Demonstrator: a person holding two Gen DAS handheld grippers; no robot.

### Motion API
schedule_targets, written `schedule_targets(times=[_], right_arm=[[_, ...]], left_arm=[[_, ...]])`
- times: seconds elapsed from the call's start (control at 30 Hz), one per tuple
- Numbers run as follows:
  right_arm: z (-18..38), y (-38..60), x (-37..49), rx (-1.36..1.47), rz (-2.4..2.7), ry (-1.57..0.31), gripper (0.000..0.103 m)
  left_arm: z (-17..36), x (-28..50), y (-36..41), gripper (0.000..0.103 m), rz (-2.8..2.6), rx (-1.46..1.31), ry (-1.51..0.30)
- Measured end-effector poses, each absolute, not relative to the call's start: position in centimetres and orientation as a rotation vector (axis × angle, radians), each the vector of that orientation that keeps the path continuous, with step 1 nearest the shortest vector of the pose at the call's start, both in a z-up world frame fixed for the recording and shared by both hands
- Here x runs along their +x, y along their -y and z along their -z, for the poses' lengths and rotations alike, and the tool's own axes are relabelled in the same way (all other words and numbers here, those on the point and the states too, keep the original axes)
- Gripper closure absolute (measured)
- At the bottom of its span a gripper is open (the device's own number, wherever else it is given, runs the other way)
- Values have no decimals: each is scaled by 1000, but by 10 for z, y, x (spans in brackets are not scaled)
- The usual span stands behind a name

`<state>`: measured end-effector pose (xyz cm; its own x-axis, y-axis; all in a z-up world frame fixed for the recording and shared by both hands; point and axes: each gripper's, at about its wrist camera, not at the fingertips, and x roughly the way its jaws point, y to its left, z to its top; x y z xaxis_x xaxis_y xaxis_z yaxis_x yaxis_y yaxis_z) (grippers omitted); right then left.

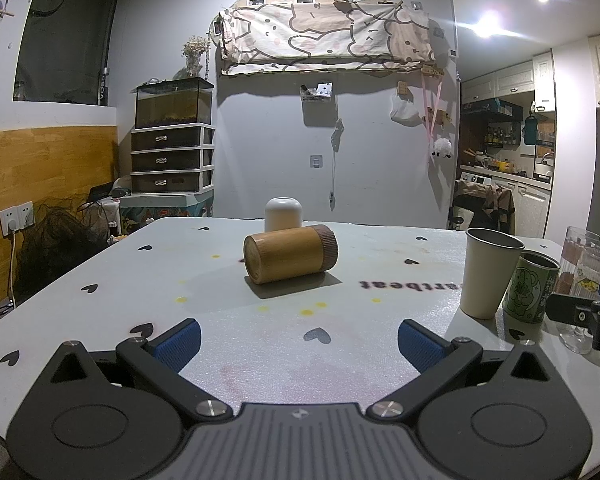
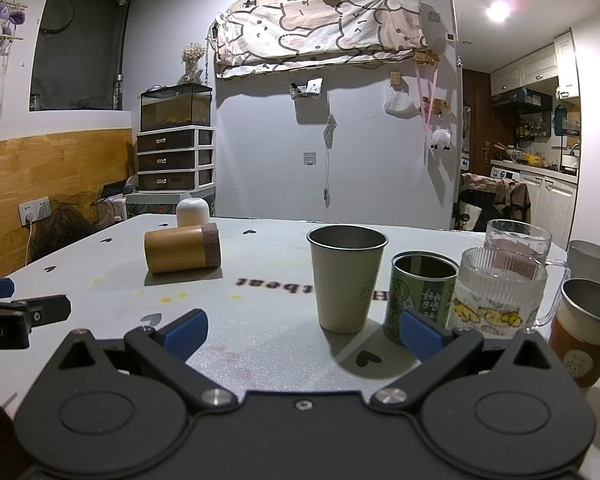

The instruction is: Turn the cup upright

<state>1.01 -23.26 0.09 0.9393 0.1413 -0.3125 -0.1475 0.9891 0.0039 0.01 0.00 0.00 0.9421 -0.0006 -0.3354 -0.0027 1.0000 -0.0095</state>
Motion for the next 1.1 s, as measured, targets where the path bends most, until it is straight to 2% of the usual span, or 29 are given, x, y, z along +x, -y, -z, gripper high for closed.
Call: schedule_targets(times=[0.87,1.1], right_arm=[[1,231,9,-18,-149,-315,0],[3,238,11,-11,-155,-313,0]], left_arm=[[0,3,-2,0,56,-9,-327],[-17,40,-25,0,148,64,-260]])
